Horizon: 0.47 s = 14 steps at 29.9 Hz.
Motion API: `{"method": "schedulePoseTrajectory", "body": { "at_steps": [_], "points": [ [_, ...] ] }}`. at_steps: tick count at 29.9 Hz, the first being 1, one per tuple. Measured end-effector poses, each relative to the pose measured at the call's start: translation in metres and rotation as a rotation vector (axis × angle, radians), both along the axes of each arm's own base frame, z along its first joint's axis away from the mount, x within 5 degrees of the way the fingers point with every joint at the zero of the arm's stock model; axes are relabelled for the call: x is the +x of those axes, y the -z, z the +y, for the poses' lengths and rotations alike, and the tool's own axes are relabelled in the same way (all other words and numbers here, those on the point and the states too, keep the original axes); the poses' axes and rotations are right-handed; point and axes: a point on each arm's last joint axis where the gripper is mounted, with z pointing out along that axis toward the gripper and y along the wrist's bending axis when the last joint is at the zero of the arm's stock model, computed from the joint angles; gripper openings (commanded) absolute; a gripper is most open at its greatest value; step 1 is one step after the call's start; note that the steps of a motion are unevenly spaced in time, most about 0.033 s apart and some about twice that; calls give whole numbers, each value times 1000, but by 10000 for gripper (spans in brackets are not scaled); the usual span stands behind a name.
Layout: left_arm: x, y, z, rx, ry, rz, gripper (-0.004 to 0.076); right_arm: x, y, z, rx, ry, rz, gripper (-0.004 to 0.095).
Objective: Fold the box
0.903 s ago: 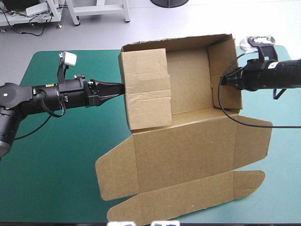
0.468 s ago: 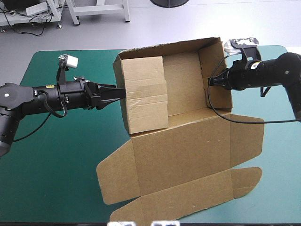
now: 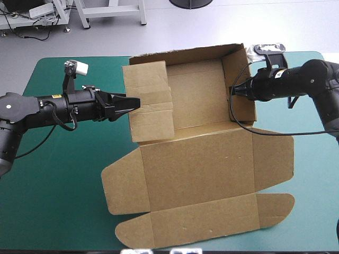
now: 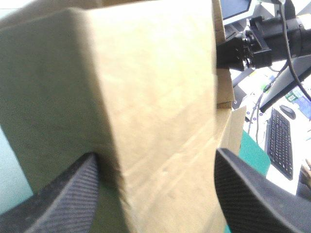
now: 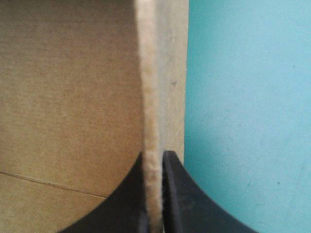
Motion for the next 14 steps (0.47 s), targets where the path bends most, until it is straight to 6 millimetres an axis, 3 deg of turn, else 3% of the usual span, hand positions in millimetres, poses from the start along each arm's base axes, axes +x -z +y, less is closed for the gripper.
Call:
{"method": "schedulePoseTrajectory", "body": {
  "at_steps": [14],
  "points": [
    [7, 2, 5, 39, -84, -15, 487, 1, 0, 1, 11, 8, -2, -17]
  ]
}}
